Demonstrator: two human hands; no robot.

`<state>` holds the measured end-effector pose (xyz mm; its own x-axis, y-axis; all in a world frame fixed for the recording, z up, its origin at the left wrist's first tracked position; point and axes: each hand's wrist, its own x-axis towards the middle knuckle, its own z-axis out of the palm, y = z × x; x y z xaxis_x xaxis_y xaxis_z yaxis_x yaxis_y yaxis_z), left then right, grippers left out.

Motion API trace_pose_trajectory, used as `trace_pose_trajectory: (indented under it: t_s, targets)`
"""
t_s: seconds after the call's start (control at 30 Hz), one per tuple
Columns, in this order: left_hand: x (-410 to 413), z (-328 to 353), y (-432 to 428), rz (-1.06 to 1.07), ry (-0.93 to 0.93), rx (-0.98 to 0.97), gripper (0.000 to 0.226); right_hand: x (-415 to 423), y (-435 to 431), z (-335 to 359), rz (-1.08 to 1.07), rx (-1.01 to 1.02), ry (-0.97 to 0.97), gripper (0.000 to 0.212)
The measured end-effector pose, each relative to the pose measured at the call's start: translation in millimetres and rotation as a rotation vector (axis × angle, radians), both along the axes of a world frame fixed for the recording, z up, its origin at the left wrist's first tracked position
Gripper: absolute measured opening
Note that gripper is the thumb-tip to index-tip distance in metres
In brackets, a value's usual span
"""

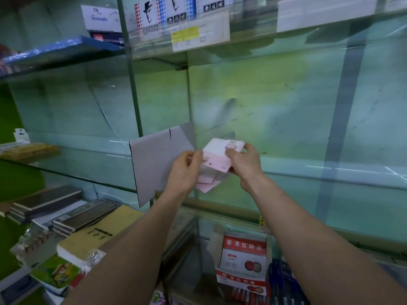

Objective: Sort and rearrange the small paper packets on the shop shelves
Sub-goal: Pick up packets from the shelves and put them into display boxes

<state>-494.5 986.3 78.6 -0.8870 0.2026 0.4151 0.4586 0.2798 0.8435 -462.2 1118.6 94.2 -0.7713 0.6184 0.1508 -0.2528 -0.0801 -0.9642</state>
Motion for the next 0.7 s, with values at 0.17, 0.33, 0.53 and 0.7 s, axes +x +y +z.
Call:
trace_pose_trajectory:
  t_s: [0.17, 0.33, 0.53, 0.7]
  targets:
    - [-17.2, -8.8, 9.3, 0.08, -0.065, -0.533, 0.088, -0.7, 4.7, -5.0, -0.333, 0.451, -0.192, 0.026]
    - [-18.6, -8.4, 11.9, 0.048, -0.068, -0.645, 0.087, 1.4, 6.4, -6.4, -0.318, 0.594, -0.268, 0.03]
    - [-10.1, -4.2, 10.5, 0.082, -0.013, -0.597, 0.065, 2.5, 4.0, -5.3, -0.256, 0.439, -0.27, 0.029]
    - [-9.5, -2.5, 9.6, 0.111, 0.053, -0.531, 0.039, 8.9, -2.4, -2.2, -0.183, 0.346, -0.247, 0.041]
